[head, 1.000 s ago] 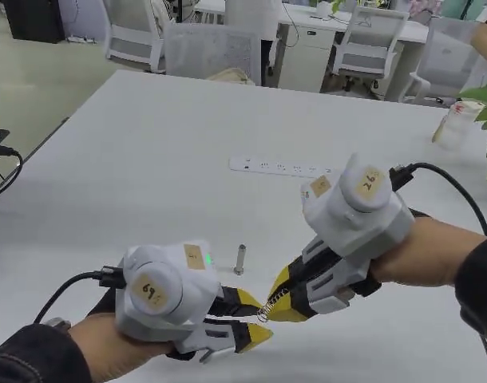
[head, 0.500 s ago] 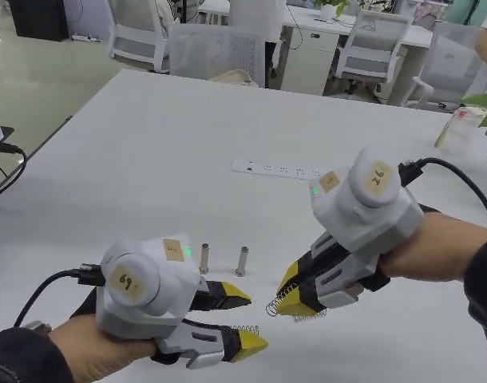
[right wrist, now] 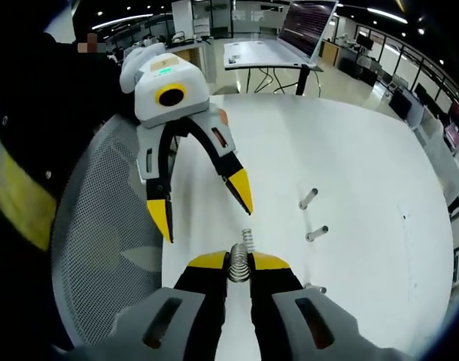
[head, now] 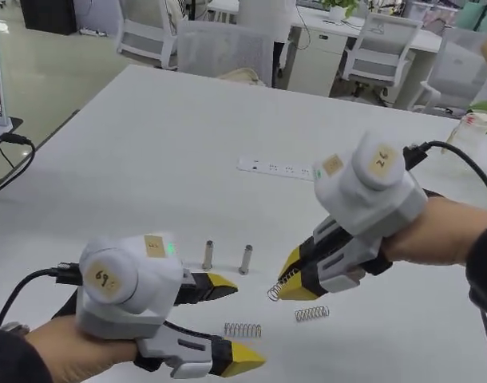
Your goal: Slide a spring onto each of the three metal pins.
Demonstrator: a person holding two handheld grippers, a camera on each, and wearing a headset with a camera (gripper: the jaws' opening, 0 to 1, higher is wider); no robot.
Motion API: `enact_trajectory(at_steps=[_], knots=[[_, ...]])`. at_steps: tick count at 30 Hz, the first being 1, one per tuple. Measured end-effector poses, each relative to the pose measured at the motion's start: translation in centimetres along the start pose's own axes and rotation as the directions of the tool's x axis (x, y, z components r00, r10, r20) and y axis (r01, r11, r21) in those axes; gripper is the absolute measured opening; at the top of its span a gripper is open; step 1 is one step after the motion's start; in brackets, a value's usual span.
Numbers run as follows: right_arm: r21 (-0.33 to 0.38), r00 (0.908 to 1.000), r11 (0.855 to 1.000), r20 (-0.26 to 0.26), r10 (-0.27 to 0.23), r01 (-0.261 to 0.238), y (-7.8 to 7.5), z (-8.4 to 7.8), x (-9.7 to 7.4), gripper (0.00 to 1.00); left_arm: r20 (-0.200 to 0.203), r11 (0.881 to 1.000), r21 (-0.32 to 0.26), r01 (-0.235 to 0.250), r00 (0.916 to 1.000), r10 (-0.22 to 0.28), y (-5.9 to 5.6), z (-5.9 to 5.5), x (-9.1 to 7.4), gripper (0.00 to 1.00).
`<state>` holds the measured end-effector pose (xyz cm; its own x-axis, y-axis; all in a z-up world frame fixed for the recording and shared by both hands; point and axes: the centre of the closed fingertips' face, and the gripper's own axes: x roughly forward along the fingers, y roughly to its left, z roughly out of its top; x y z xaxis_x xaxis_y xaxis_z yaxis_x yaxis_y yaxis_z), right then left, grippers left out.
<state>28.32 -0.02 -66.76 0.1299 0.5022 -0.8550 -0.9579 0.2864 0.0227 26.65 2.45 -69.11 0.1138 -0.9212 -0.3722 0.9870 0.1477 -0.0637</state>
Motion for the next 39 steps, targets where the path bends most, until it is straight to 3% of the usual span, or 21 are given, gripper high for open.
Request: enact_trajectory(at_steps=[7, 13, 25, 32, 39], knots=[[-0.023, 0.9998, 1.0, -0.017, -0.013, 0.013, -1.5, 1.1, -0.5, 0.08, 0.013, 1.0, -0.023, -0.013, 0.9998, 0.014, 0.2, -0.5, -0.9, 0.61], [-0.045, 0.9991, 0.999, -0.039, -0.019, 0.017, -3.0, 2.3, -0.7, 0.08, 0.022, 0.999, -0.037, -0.028, 0.9993, 0.029, 0.3, -0.9, -1.5, 0.61], [-0.085, 0.997, 0.996, -0.075, -0.022, 0.016, -5.5, 5.0, 0.6, 0.08, 0.045, 0.994, -0.067, -0.084, 0.9951, 0.088, 1.3, -1.8, -2.9, 0.64], [-0.094, 0.9963, 0.995, -0.082, -0.024, 0.017, -6.4, 5.8, 1.8, 0.08, 0.057, 0.986, -0.091, -0.138, 0.988, 0.144, 2.3, -2.4, -3.8, 0.65], [-0.099, 0.9944, 0.995, -0.1, -0.036, 0.026, -7.9, 5.9, 3.0, 0.08, 0.074, 0.965, -0.119, -0.234, 0.9671, 0.243, 4.0, -3.1, -5.4, 0.65]])
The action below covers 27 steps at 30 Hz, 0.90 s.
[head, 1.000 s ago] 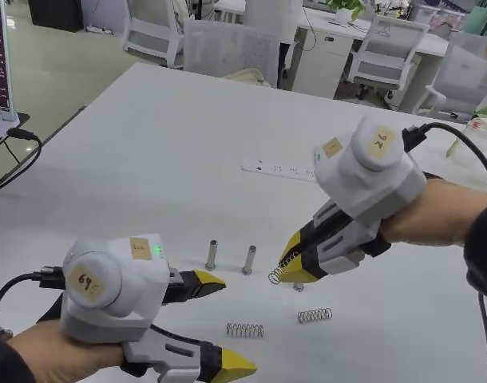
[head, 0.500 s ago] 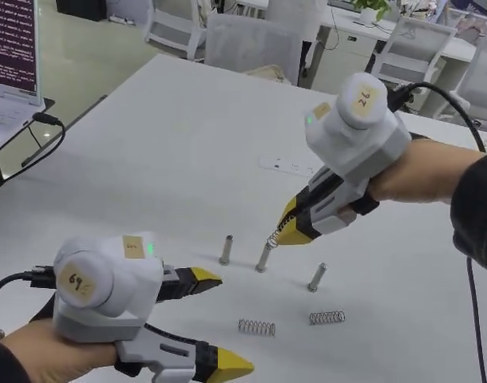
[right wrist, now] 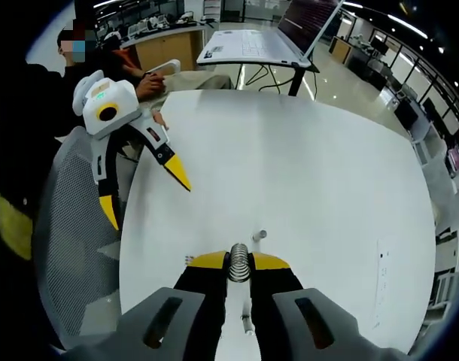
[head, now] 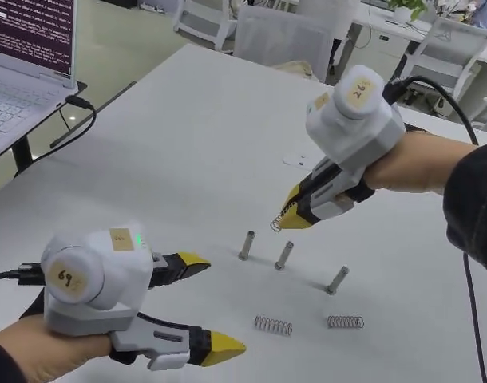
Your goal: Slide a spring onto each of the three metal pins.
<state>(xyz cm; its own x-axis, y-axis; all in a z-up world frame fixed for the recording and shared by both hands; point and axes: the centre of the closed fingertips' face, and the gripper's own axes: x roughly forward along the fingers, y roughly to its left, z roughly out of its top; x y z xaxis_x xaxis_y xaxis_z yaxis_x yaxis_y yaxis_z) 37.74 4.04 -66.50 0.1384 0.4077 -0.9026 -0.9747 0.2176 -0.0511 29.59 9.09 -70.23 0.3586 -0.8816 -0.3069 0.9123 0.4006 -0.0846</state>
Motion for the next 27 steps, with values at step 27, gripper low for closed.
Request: enact_trajectory(at_steps=[27], knots=[[-0.05, 0.992, 0.998, -0.121, 0.037, -0.043, -3.3, 0.1, 5.2, 0.08, -0.027, 0.987, 0.047, -0.156, 0.9873, 0.157, 2.7, -1.3, -1.9, 0.65]])
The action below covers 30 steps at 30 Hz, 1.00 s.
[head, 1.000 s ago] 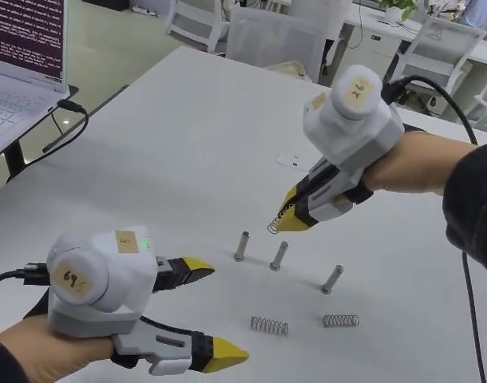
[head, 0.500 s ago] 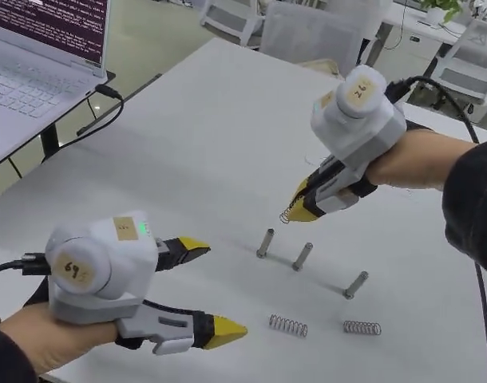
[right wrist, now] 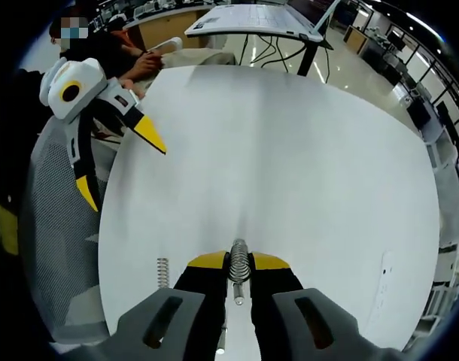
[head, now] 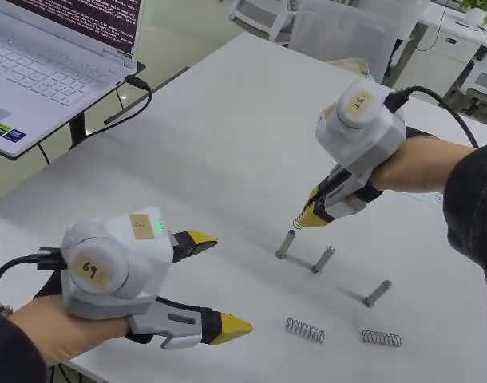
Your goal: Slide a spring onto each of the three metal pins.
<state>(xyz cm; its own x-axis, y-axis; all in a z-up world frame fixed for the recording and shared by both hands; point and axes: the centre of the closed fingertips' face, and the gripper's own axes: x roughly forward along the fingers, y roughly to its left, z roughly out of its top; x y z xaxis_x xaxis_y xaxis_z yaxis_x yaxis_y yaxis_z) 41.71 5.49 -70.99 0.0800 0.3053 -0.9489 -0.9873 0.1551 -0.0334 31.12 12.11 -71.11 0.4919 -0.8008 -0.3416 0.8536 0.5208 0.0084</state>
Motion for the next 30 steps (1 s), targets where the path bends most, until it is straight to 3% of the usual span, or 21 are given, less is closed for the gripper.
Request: enact_trajectory(at_steps=[14, 30], knots=[[-0.008, 0.9991, 1.0, -0.04, 0.014, -0.014, 0.1, -0.4, 0.7, 0.08, -0.043, 0.995, 0.095, -0.04, 0.9981, 0.044, 0.8, -0.7, 0.0, 0.65], [-0.009, 0.9981, 0.999, -0.054, 0.03, -0.031, 0.5, -0.4, 1.1, 0.08, -0.061, 0.991, 0.129, -0.043, 0.9968, 0.051, 1.3, -0.8, 0.1, 0.64]])
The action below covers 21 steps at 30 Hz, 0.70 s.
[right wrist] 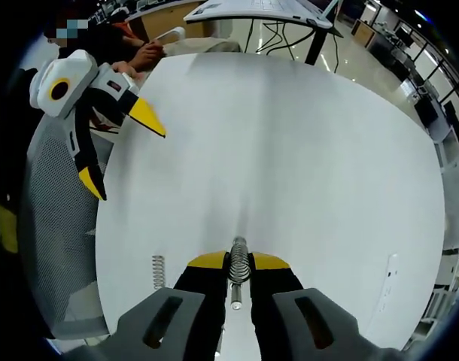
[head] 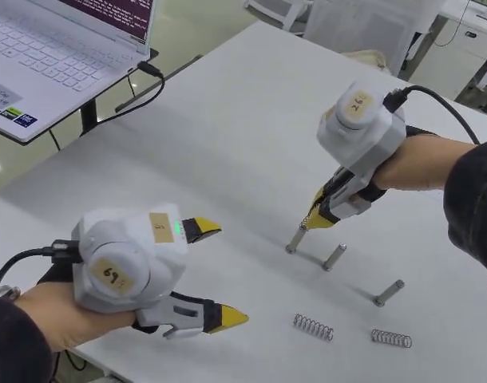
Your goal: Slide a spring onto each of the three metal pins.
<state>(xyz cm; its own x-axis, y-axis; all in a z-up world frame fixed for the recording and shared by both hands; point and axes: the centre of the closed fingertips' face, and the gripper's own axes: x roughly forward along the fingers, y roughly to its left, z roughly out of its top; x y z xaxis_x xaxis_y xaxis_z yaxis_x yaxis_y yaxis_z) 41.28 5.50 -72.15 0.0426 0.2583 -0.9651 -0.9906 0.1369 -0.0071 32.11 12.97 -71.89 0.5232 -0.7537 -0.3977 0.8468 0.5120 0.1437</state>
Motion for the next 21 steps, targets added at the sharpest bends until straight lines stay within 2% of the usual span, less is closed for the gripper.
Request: enact_trajectory(at_steps=[21], knots=[[0.002, 0.9993, 1.0, -0.032, 0.018, -0.018, 0.2, -0.4, 2.1, 0.08, -0.003, 1.0, -0.011, 0.002, 1.0, -0.002, -0.1, -0.5, -0.1, 0.62]])
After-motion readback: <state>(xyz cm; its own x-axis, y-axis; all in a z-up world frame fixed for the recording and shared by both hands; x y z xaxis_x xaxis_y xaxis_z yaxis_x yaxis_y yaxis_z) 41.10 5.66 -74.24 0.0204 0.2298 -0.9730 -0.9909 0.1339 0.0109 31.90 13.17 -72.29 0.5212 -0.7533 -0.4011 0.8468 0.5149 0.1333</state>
